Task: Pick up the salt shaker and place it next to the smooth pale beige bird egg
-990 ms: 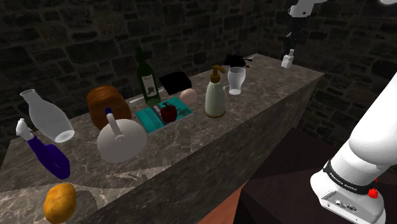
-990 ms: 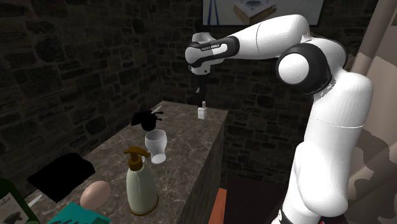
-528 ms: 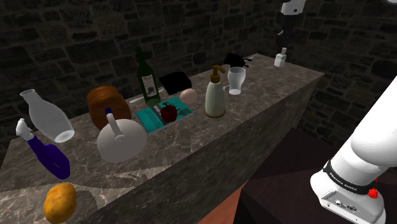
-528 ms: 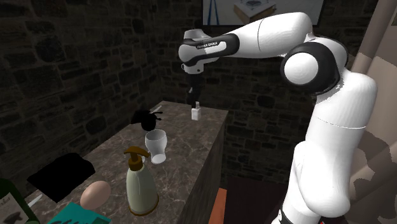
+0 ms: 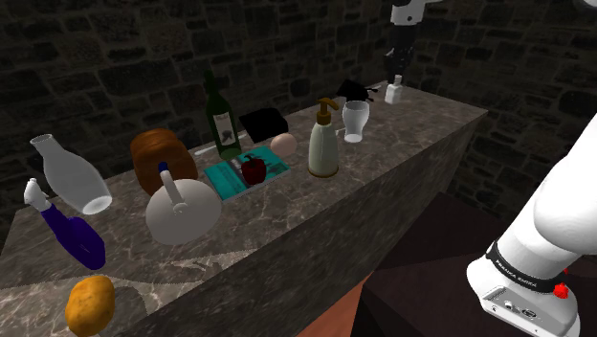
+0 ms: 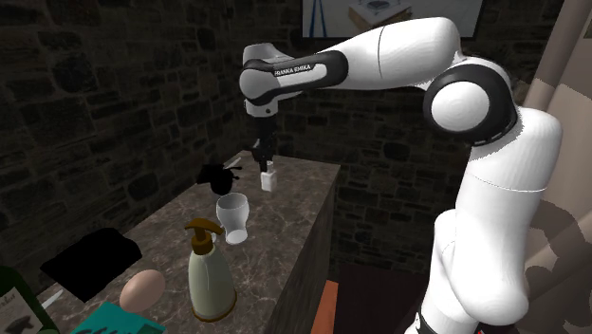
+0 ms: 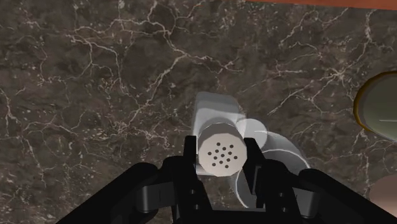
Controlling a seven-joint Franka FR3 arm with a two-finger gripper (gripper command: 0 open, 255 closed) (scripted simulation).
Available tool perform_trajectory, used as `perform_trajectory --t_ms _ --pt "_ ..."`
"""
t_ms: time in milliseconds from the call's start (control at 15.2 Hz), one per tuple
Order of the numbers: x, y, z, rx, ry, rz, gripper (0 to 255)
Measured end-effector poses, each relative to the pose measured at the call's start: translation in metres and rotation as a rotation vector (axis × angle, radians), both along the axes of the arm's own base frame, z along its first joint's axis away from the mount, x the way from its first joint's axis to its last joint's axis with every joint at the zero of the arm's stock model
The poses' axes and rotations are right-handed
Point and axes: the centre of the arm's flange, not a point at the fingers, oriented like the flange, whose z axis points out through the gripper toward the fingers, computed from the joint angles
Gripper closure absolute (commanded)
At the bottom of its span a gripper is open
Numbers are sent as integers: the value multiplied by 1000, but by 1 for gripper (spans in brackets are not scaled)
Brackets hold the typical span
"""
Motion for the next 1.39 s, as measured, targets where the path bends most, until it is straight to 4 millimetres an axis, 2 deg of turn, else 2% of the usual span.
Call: perform_trajectory --t_ms 330,462,660,1122,1254,1386 --pt "31 54 -2 0 1 0 255" --pt "51 77 -2 0 0 0 255" --pt "66 110 -1 0 0 0 255" --pt "119 187 -4 0 1 0 255" --pt "136 218 -1 0 0 0 255" --pt "142 228 -7 0 1 0 255"
